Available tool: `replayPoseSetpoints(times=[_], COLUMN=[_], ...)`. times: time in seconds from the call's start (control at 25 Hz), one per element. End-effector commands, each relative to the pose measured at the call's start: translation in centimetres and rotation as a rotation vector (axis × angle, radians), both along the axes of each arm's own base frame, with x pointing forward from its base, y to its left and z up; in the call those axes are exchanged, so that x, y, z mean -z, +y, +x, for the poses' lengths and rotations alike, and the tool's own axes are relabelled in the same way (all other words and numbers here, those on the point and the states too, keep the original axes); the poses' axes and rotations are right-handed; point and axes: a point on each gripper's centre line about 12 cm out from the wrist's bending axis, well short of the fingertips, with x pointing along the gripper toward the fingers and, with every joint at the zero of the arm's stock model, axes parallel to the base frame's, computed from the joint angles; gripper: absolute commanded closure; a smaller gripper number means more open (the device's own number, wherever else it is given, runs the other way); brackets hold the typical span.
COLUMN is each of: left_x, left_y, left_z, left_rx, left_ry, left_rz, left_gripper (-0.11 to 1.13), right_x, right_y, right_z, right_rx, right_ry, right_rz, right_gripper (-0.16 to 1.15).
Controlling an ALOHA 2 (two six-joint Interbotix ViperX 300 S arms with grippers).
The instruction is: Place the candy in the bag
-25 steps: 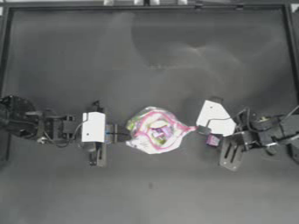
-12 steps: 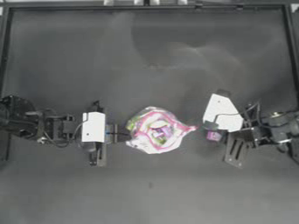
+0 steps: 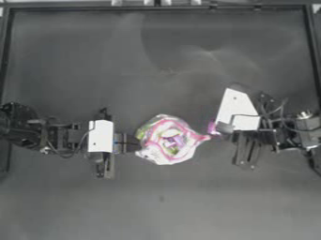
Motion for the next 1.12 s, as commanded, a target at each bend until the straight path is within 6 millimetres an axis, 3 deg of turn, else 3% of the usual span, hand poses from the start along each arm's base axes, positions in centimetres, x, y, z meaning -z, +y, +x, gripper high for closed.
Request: replayPoseSetpoints(times=[0.04,0.32,0.68,1.12], left_x=[-1.7,-1.6,-1.2,-1.4], left_y=[0.0,0.0,0.0,-0.1], left_z=[0.6,0.7,1.0,1.1], left_rx=[0.003,0.003,0.005,0.008], left_ry=[-0.054,-0.052,-0.044,-0.049], left_rz=[0.004,0.004,0.005,0.005], left_gripper=[0.96,0.96,0.96,0.96], right_x=[-2.3,-3.5,-3.3,-1.8], right_y=[0.1,0.6,0.3,0.1], right_z=[1.0,2.7,5.3,7.5], right_rx=[-0.017,-0.060,-0.096,-0.116], right_ry=[-0.076,-0.188,-0.230,-0.239], right_rz=[-0.010,0.012,-0.013,-0.006], right_gripper=[0.45,0.45,0.45,0.45])
